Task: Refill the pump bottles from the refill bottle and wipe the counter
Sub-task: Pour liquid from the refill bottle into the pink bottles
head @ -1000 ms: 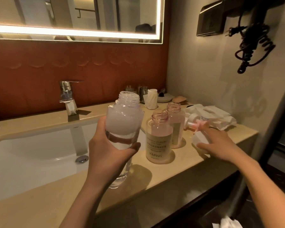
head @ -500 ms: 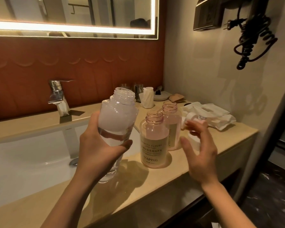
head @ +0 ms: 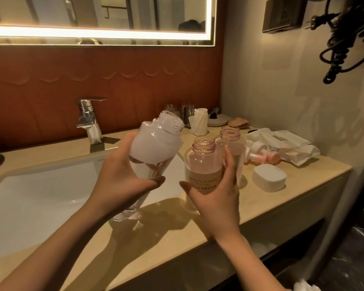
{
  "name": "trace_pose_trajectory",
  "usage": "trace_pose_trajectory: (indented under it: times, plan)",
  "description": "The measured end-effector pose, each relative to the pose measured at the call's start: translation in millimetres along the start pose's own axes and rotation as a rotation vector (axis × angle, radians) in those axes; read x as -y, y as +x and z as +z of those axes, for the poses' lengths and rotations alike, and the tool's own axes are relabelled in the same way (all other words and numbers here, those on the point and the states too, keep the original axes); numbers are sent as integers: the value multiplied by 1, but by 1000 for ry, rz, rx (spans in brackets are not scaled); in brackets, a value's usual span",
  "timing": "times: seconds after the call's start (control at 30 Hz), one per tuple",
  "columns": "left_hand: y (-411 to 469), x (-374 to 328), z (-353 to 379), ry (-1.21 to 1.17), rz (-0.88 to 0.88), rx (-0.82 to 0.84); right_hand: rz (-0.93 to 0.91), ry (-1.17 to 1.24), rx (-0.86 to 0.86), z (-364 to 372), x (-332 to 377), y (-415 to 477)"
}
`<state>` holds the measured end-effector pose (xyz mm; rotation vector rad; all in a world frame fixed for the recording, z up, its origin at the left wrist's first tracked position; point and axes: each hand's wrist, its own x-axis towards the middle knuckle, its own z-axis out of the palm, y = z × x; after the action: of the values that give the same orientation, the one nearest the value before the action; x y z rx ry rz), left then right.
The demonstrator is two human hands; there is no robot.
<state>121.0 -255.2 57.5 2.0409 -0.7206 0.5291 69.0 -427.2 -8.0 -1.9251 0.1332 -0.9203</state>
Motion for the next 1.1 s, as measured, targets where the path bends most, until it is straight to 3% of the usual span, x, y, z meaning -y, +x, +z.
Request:
trace_pose_trajectory:
  times: [0.17, 1.1]
  plan:
    - [-1, 4, -7, 54, -6, 35, 47, -91, 71, 2, -4, 0]
    - [22, -20, -18, 497, 9, 233, 27, -112, 97, 1, -9, -1]
